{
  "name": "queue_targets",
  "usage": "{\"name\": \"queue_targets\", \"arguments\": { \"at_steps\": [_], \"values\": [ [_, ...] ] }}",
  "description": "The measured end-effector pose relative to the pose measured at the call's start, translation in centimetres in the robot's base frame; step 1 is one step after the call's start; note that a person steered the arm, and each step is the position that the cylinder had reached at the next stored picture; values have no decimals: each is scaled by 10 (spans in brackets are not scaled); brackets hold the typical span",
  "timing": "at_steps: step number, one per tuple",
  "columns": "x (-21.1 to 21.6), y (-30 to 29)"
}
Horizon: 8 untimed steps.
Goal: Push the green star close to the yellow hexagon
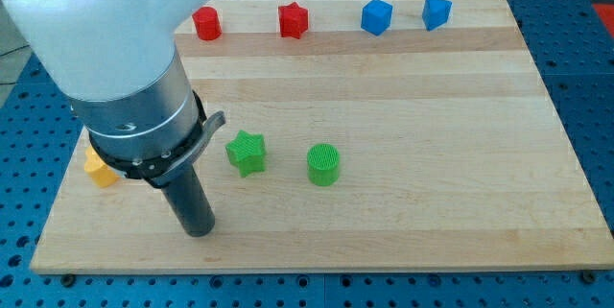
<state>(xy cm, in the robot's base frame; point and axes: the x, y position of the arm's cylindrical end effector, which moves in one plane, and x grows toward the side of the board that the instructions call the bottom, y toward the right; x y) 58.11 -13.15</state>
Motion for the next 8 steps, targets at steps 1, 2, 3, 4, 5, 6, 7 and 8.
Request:
{"name": "queue_targets", "arguments": {
  "at_steps": [1, 2, 3, 4, 5, 6, 7, 8],
  "values": [
    [25, 111],
    [8, 192],
    [-75, 189],
    [-111, 70],
    [-125, 25],
    [-125, 60],
    [-106, 69],
    [-92, 45]
  ]
}}
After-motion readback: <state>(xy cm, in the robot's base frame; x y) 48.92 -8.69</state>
